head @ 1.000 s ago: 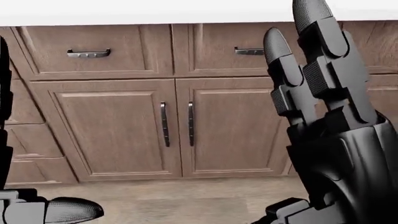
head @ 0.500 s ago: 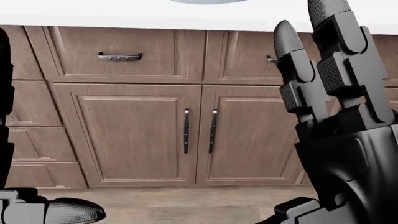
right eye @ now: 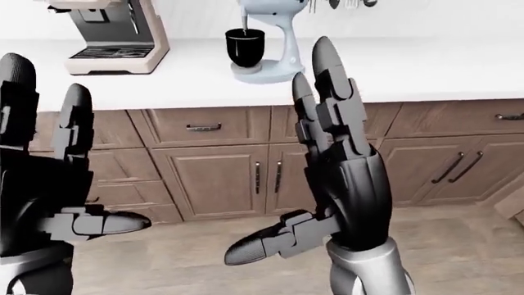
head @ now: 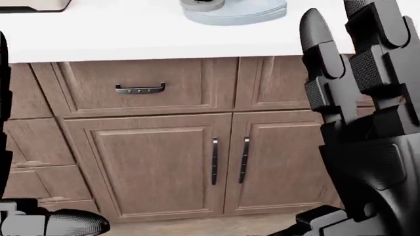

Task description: Open the stand mixer head.

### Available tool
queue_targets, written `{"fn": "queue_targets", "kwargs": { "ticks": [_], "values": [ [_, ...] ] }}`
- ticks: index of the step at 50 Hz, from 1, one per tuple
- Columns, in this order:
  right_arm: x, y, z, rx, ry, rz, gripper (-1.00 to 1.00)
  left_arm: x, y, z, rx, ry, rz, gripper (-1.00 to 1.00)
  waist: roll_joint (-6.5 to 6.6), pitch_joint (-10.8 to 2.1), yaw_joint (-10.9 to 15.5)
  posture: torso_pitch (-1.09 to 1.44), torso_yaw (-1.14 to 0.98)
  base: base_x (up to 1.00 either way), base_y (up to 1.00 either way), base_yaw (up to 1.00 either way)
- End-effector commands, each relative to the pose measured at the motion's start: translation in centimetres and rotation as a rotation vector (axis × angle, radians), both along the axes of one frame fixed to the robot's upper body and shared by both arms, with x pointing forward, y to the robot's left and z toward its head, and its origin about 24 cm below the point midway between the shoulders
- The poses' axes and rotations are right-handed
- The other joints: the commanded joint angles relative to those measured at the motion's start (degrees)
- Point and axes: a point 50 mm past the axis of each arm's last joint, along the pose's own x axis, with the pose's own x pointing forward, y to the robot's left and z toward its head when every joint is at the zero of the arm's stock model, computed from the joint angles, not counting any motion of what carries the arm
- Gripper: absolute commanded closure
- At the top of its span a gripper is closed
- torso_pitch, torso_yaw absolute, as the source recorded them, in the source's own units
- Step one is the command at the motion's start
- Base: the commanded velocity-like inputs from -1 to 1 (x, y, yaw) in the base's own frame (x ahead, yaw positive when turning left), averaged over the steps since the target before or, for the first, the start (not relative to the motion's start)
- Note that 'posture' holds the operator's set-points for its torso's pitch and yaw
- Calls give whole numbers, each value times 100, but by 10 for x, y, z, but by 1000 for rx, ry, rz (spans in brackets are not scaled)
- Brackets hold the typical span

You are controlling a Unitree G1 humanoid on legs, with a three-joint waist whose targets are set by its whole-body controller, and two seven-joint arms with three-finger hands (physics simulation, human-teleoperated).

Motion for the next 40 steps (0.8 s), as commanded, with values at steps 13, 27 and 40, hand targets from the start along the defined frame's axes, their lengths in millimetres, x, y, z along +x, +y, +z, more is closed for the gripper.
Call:
{"fn": "queue_targets", "kwargs": {
  "ticks": [13,27,40],
  "values": [
    [-3,0,4,3,-42,9,-100,-3,0,7,3,-54,1,-100,155,-122,145,0,0,15,0,0],
    [-4,1,4,9,-41,24,-100,-5,0,7,4,-55,-1,-100,166,30,136,0,0,28,0,0],
    [-2,1,4,-7,-39,1,-100,-4,0,8,2,-57,0,-100,-48,38,142,0,0,27,0,0]
  ]
}}
